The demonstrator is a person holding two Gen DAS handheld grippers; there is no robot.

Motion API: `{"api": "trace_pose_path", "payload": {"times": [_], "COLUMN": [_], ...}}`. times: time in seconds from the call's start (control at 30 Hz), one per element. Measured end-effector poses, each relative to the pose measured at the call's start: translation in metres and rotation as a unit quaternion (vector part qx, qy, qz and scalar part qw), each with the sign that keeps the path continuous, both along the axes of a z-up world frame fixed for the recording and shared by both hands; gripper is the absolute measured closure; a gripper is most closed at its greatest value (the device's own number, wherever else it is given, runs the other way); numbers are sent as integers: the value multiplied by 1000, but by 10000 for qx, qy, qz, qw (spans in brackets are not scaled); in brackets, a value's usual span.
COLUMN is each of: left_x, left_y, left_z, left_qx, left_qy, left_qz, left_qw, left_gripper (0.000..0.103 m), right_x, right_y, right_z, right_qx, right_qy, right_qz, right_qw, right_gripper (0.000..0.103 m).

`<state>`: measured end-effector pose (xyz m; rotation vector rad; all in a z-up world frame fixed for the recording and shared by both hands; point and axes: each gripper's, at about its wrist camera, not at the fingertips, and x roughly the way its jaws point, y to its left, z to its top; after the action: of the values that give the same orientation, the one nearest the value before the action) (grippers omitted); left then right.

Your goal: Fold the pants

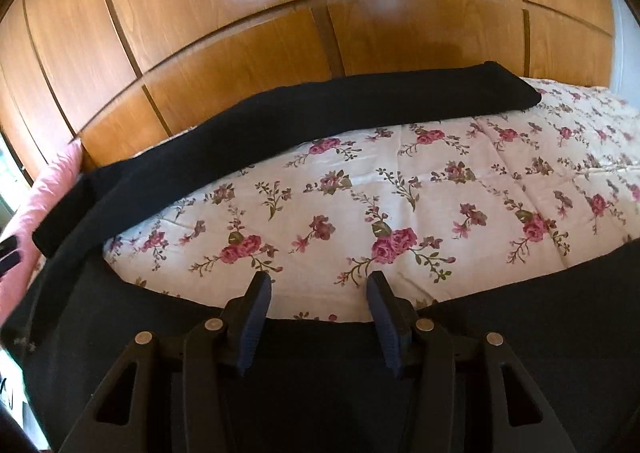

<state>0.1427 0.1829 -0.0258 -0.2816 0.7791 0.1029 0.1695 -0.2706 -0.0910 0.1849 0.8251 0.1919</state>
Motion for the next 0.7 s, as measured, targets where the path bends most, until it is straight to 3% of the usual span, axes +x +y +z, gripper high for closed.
{"api": "trace_pose_path", "payload": {"times": [0.1,0.13,0.17,0.2,0.3,0.43,0.53,0.6,0.63,0.67,0.7], "left_x": [33,39,42,45,52,63,82,94,100,105,108], "left_y": [2,5,8,8,22,39,64,80,88,96,103], "left_z": [-24,-30,-34,-37,-33,-7,17,24,26,26,27], "left_qx": [2,-75,-145,-67,-244,77,433,594,698,842,997], "left_qy": [543,704,761,834,776,455,122,-23,-54,-55,-32], "left_qz": [-52,-39,-23,-8,9,171,554,835,1013,1219,1462], "left_qw": [9985,9975,9970,9965,9967,9988,9974,9947,9924,9889,9842], "left_gripper": [35,43,70,83,95,96,96,84,64,54,54], "right_x": [-2,-2,-1,-2,-1,-1,0,0,0,0,0], "right_y": [-3,-2,-1,-2,-3,-1,-2,-1,-1,-2,-2], "right_z": [1,2,2,2,-1,-1,-1,-2,-2,-2,-2], "right_qx": [15,10,11,19,76,81,98,113,117,128,130], "right_qy": [-5,-18,-23,-29,-40,-46,-53,-58,-59,-62,-61], "right_qz": [-13,-14,-15,-16,-18,-43,-52,-68,-67,-68,-77], "right_qw": [10000,10000,10000,10000,10000,9999,9999,9999,9999,9999,9999], "right_gripper": [52,52,52,52,52,52,52,52,52,52,52]}}
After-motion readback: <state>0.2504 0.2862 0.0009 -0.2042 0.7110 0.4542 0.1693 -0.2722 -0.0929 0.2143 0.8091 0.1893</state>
